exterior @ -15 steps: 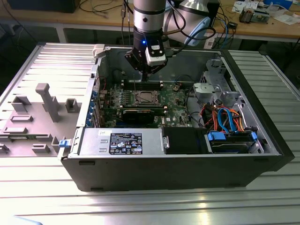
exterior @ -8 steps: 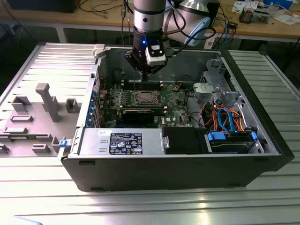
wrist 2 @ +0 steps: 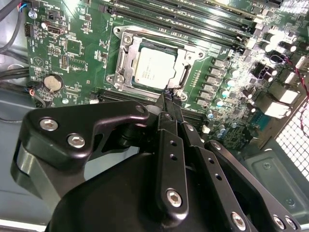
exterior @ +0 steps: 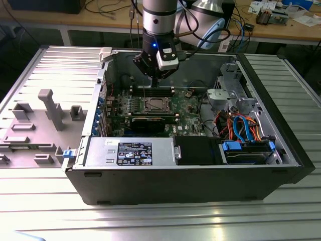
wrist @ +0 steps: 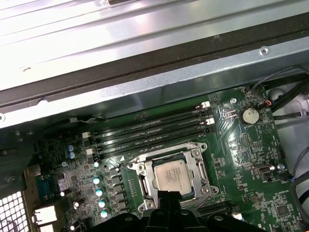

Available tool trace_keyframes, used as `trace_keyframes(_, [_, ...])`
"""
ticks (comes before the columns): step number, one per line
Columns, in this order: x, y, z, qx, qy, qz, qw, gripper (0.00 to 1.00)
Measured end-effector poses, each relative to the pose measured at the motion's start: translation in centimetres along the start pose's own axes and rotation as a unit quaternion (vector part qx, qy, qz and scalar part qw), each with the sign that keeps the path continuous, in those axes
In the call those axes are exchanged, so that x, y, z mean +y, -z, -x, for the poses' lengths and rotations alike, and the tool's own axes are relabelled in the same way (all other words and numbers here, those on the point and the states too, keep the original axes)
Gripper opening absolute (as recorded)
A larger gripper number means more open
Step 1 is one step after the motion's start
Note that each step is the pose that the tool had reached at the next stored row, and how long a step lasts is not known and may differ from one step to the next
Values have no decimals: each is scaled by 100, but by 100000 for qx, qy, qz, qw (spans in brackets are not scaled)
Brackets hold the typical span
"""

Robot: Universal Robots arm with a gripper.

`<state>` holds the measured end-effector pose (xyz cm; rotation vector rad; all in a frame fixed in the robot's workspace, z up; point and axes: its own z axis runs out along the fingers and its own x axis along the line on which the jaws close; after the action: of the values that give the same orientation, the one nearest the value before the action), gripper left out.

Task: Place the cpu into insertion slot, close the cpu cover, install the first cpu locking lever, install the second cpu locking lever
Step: 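Install the first cpu locking lever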

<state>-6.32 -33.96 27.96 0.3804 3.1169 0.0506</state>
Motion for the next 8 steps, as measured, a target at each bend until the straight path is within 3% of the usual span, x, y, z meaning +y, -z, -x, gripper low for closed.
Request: trace_keyframes(8, [0,0,0,43,1331,-3,99991,11])
